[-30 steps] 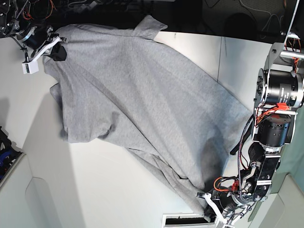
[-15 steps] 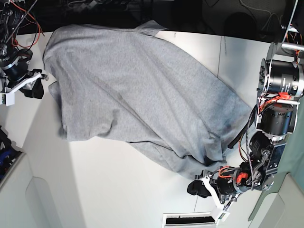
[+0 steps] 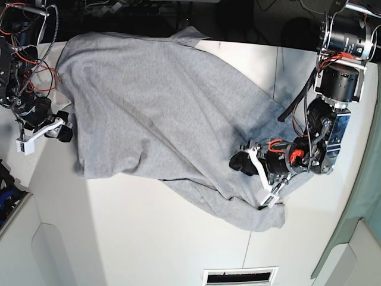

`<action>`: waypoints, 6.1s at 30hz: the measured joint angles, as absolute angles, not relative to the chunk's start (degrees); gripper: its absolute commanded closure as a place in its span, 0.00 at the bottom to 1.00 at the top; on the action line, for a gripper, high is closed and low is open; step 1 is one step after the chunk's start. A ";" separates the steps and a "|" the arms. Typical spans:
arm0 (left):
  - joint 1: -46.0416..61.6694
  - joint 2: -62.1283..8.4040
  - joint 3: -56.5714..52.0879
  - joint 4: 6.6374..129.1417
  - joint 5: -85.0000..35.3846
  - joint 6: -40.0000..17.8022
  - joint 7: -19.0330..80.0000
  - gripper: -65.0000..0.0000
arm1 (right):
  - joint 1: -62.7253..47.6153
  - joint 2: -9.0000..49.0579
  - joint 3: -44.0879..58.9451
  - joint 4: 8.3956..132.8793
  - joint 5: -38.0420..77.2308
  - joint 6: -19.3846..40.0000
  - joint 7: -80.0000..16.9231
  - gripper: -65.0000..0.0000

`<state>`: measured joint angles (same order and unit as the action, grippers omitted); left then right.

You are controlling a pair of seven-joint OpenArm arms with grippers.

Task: Layout the t-shirt on the table in an organized manner, then fold the t-shirt properly
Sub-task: 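Release with the left gripper and pinch the shirt body near the sleeve, then grasp the shirt hem with the right gripper while the left gripper holds, then pull the shirt with both grippers apart to spread it flat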

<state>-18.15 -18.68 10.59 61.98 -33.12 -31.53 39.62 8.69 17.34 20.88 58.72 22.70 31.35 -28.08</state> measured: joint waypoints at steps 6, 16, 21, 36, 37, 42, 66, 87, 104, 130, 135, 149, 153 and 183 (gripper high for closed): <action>-12.51 -18.76 1.32 61.98 -29.50 -30.22 36.97 0.56 | 8.25 17.47 18.13 58.76 23.29 32.14 -27.88 0.67; -8.27 -18.74 -2.00 62.48 -26.76 -30.74 34.37 0.56 | 8.12 18.31 16.95 58.76 22.52 32.18 -24.38 1.00; -6.24 -19.62 -2.09 62.70 -26.61 -31.16 33.10 0.56 | 10.24 22.90 16.86 58.92 20.03 32.16 -22.83 1.00; -5.56 -21.15 -2.17 62.85 -26.65 -30.61 33.58 0.56 | 22.44 28.25 16.86 59.13 20.43 30.04 -22.09 0.47; -5.56 -21.15 -2.17 62.87 -26.65 -30.61 33.80 0.56 | 22.37 28.23 16.86 59.13 20.88 30.00 -22.13 0.46; -5.58 -21.37 -2.13 63.00 -25.10 -30.68 34.00 0.56 | 21.23 28.21 16.86 59.13 22.48 29.80 -26.46 0.46; -5.58 -27.16 -2.11 62.83 -28.53 -28.73 36.58 0.57 | 21.47 11.75 -12.32 59.13 13.37 30.76 -24.43 0.85; -15.18 -19.68 -2.20 54.57 -23.35 -24.49 34.20 1.00 | 12.53 17.47 -14.92 65.56 23.11 30.17 -33.61 1.00; -20.67 -8.40 -0.73 47.66 -24.05 -26.04 34.30 1.00 | 2.68 14.44 -15.14 79.20 24.38 30.41 -34.00 1.00; -19.70 -10.31 0.51 51.59 -26.41 -27.05 40.21 1.00 | 23.35 5.56 -13.04 55.86 12.23 27.07 -23.57 0.71; -19.70 -10.31 0.51 51.59 -26.44 -27.05 40.05 1.00 | 23.51 5.52 -13.13 55.86 14.22 27.22 -23.38 0.84; -19.66 -11.64 0.58 51.59 -26.11 -27.90 39.99 1.00 | 25.21 6.66 -11.62 55.86 6.31 27.24 -19.64 1.00; -18.87 -13.39 0.58 51.68 -27.00 -28.32 39.42 1.00 | 28.47 7.77 -6.92 55.86 5.93 27.20 -19.42 1.00; -18.06 -14.59 0.47 51.77 -27.75 -28.56 38.59 1.00 | 20.97 6.66 -12.97 55.86 9.02 29.58 -19.05 1.00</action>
<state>-18.06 -14.59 0.47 51.77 -27.75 -28.56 38.59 20.97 6.66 -12.97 55.86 9.02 29.58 -19.05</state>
